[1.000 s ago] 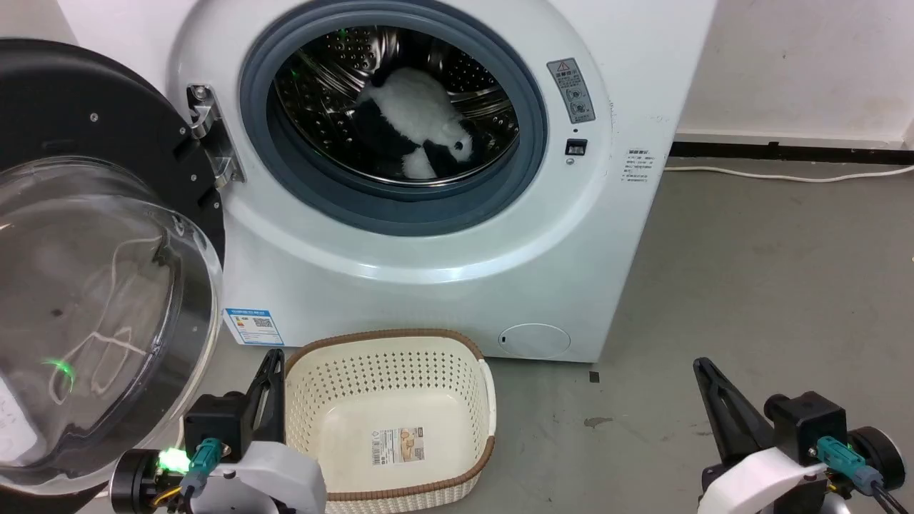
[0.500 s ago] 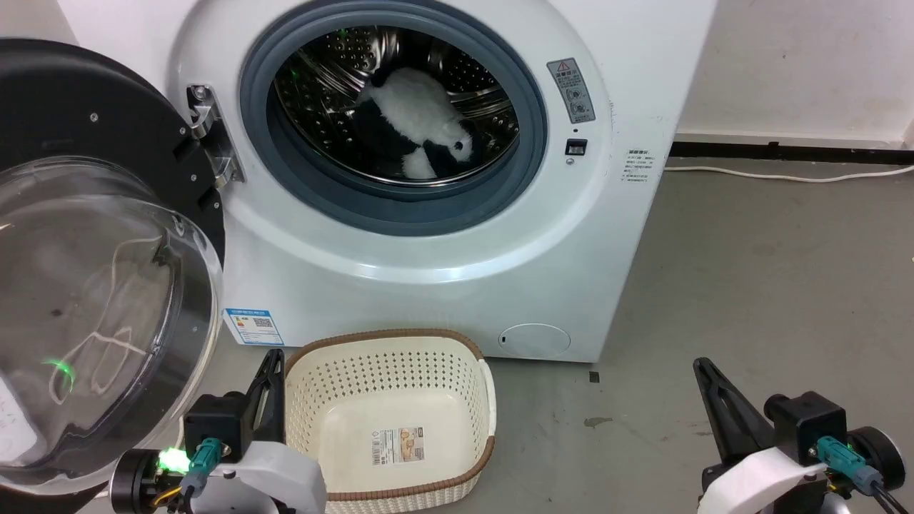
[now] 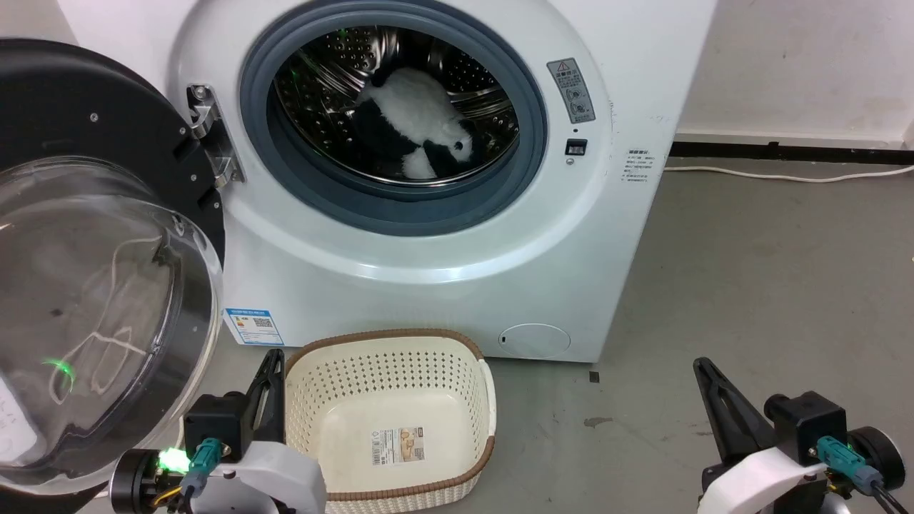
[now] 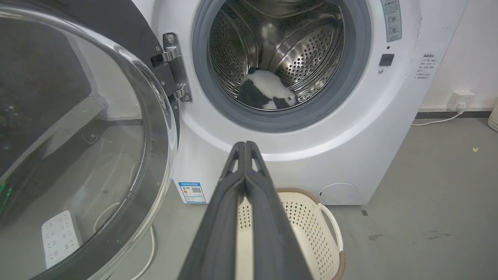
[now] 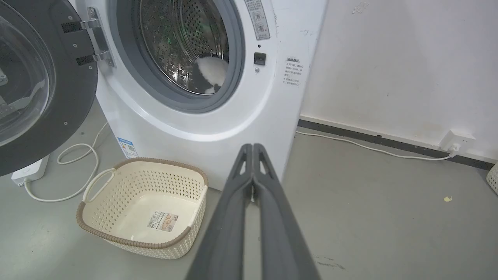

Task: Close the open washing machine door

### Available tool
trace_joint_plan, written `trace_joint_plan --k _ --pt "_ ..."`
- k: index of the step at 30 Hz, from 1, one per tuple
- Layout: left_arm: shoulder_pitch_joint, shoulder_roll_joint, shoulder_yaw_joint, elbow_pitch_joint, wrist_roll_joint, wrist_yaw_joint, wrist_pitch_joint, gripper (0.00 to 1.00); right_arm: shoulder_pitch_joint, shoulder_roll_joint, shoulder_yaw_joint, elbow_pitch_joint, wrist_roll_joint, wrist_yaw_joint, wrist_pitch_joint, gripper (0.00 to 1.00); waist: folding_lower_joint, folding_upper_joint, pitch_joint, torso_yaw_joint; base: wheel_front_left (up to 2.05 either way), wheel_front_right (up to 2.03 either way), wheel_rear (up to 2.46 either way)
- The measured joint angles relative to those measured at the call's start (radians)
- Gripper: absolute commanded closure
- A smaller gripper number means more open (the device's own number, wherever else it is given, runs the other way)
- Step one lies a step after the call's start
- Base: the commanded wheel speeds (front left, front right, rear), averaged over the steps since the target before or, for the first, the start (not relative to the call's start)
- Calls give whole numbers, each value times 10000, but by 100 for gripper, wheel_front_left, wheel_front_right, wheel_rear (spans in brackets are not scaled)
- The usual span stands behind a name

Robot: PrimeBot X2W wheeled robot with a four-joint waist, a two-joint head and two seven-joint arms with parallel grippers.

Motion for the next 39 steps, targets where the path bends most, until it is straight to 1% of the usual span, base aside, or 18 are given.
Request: trace_joint_plan --k 6,7,19,27,39 --pt "0 0 0 0 0 0 0 100 -1 0 0 0 0 0 0 100 0 0 0 0 0 0 0" --pt "0 0 -2 0 0 0 0 0 -1 0 2 0 0 0 -2 0 0 0 0 0 0 0 0" --pt "-2 0 -146 8 -2 -4 -113 0 11 0 -77 17 50 0 -119 0 0 0 3 60 0 0 0" --pt "-3 2 -280 0 -6 -84 -332 0 43 0 -119 -10 109 0 -359 0 0 0 -54 430 0 0 0" --pt "8 29 -449 -105 -10 -90 -594 0 150 0 48 -23 136 0 -579 0 0 0 -122 1222 0 0 0"
